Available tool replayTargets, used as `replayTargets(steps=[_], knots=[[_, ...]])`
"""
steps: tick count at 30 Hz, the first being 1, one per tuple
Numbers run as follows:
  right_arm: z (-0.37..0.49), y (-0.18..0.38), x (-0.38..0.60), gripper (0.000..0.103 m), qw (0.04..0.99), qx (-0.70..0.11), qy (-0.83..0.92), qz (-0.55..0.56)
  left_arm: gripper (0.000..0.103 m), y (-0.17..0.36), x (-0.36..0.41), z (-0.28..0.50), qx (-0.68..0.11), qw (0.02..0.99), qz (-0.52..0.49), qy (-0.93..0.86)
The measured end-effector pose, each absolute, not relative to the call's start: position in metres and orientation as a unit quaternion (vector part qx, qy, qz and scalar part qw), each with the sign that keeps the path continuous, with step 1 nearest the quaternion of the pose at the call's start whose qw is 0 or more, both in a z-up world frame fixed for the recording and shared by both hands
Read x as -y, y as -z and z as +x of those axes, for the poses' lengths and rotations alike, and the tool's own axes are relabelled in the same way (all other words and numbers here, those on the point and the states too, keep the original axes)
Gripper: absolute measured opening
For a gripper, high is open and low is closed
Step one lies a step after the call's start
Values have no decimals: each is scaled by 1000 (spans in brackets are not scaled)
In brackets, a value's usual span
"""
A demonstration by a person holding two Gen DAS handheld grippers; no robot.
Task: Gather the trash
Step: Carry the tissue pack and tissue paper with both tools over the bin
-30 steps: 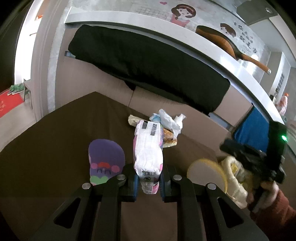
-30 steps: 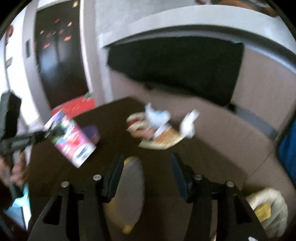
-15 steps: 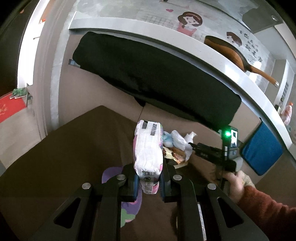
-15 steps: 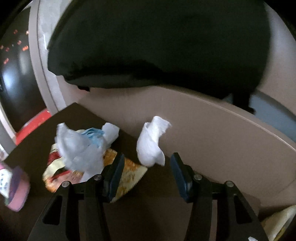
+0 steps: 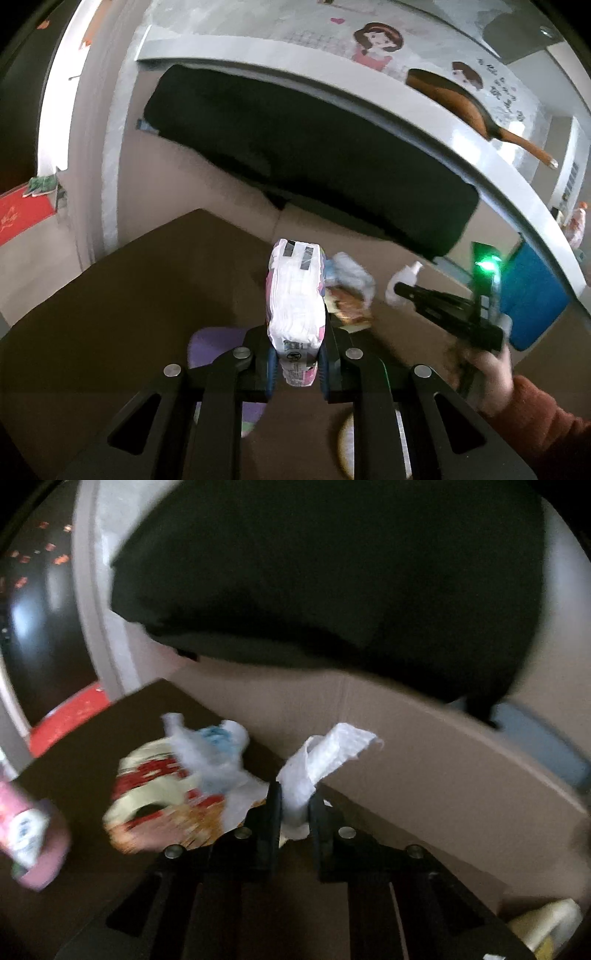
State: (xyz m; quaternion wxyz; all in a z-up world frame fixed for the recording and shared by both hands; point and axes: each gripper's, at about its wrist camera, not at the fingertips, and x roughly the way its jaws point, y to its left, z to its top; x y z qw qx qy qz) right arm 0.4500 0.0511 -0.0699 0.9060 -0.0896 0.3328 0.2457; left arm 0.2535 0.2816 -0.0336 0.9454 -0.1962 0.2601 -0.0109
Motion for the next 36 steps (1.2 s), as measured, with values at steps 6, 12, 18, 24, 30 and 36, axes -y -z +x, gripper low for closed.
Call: replayTargets(steps=[6, 12, 18, 24, 30, 36], knots=[[372, 15, 4, 12, 911, -293, -281, -74, 18, 3, -222, 243, -231, 960, -155, 42], [313, -30, 65, 12, 927, -251, -266, -81, 18, -26, -149, 239, -209, 972, -88, 65], [280, -61, 122, 12, 948, -208, -225, -84, 18, -49, -80, 235, -190, 975, -48, 107], [252, -80, 190, 12, 962, -189, -186, -63, 18, -67, -6, 232, -167, 976, -9, 143], [232, -86, 242, 13, 972, -178, -146, -43, 18, -76, 58, 234, -158, 972, 8, 172], [221, -82, 277, 13, 977, -178, -118, -30, 18, -73, 100, 235, -169, 967, 22, 191]])
